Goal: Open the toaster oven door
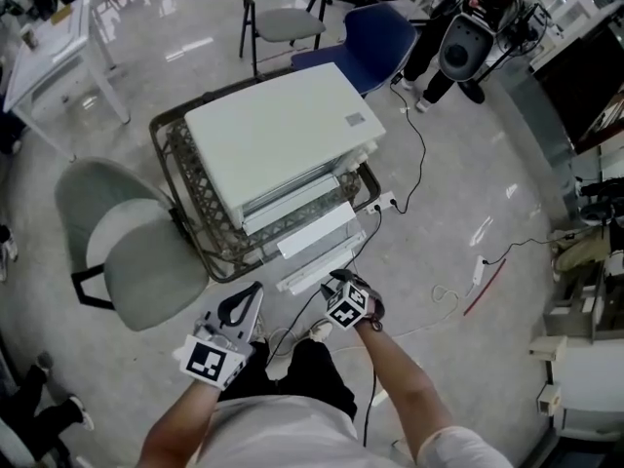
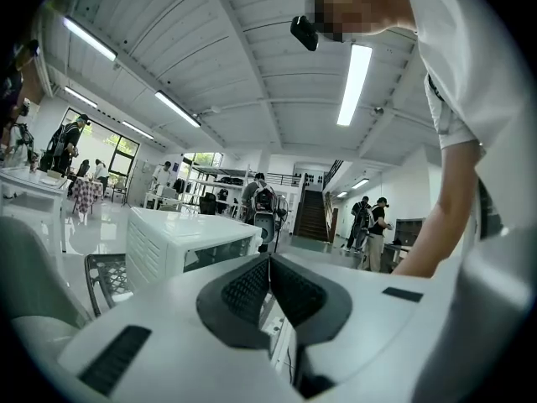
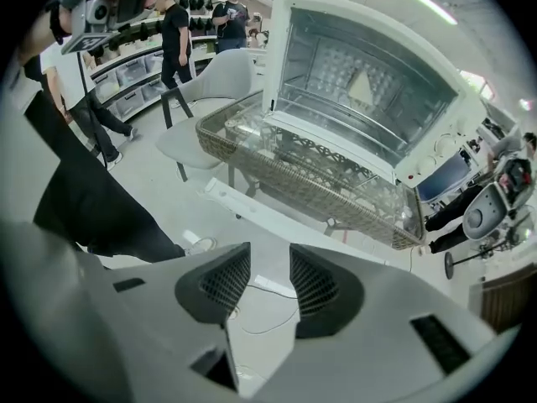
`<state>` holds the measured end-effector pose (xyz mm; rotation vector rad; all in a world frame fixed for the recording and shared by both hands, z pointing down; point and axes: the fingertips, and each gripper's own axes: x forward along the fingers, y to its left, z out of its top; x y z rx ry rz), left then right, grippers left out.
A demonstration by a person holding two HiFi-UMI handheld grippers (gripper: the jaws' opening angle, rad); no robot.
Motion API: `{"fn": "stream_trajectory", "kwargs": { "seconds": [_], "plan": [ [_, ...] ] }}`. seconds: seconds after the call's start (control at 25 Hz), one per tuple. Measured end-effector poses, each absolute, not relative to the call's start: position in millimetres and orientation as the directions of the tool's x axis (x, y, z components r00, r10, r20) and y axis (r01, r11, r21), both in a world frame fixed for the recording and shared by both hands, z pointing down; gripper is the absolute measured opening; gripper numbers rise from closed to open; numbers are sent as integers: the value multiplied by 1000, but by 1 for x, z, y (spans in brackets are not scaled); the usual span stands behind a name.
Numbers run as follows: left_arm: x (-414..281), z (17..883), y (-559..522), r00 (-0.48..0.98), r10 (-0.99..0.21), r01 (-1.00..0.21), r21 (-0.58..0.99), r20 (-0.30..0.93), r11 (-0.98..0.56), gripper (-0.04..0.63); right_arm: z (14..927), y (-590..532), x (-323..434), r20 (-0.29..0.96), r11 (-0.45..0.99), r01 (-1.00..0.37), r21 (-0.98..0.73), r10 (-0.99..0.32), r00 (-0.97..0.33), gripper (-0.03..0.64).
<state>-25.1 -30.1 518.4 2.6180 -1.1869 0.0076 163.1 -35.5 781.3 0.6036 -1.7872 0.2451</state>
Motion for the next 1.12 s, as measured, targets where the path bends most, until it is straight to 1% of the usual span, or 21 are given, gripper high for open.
{"fn": "stream_trajectory", "kwargs": {
  "seconds": [0.32, 0.68, 0.8, 0.88, 1.12],
  "plan": [
    [-25, 514, -29, 666, -741, -736, 240, 85, -634, 21, 758, -38, 153, 921, 841, -511, 176, -324, -216, 111],
    [-20, 493, -30, 671, -741, -727, 226, 34, -648, 21, 700, -53, 146, 865, 796, -563, 220, -426, -265, 79],
    [-20, 483, -31, 670, -742, -727, 216, 15, -652, 21, 680, -56, 145, 840, 769, -603, 211, -458, -291, 56],
    [-21, 479, -33, 667, -745, -729, 210, 8, -651, 21, 667, -59, 144, 822, 754, -622, 211, -481, -304, 52],
    [-28, 469, -35, 657, -754, -741, 167, -19, -650, 21, 633, -59, 132, 772, 744, -640, 194, -518, -368, 34]
  ]
}}
